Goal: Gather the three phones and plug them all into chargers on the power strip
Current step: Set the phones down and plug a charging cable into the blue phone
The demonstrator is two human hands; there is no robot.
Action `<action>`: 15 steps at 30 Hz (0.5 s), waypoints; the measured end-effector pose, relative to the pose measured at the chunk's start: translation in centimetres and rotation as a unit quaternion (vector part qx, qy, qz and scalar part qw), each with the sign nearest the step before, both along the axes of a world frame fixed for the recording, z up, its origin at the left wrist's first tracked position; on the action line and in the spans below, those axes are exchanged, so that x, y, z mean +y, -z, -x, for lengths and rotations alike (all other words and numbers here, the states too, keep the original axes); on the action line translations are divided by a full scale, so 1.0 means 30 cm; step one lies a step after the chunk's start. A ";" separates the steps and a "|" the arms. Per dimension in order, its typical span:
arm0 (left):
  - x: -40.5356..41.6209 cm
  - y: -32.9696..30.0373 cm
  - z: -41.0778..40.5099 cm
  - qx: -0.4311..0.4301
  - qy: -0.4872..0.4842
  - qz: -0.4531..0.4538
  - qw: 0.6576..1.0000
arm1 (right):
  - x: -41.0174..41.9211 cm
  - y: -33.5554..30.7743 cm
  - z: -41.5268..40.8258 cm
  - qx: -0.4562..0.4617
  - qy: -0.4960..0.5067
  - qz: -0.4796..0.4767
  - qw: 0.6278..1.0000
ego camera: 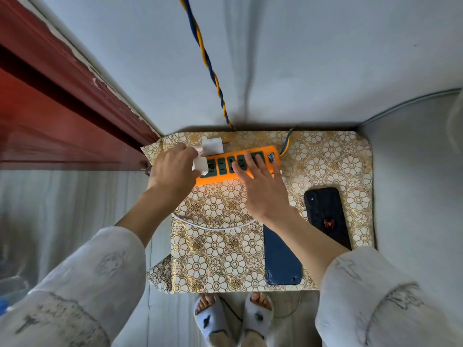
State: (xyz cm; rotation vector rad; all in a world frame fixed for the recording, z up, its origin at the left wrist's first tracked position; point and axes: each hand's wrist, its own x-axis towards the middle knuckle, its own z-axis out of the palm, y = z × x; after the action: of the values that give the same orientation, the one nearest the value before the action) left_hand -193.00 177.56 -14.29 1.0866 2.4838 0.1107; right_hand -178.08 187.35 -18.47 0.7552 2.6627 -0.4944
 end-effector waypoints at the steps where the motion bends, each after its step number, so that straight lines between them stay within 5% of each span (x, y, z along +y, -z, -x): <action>1: -0.003 -0.003 -0.003 0.008 0.002 -0.004 1.000 | -0.003 -0.001 0.004 0.000 -0.004 -0.003 1.000; 8: 0.056 -0.019 -0.059 0.128 0.079 0.058 0.987 | -0.005 0.004 0.000 -0.002 0.011 -0.001 1.000; 15: 0.110 -0.023 -0.071 0.150 0.116 0.101 0.977 | 0.001 0.001 0.005 -0.008 0.011 0.004 1.000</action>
State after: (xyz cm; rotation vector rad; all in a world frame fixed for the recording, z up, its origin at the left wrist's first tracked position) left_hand -190.87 180.88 -13.59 1.3764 2.5292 -0.3945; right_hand -178.24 187.36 -18.49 0.7827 2.6394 -0.5037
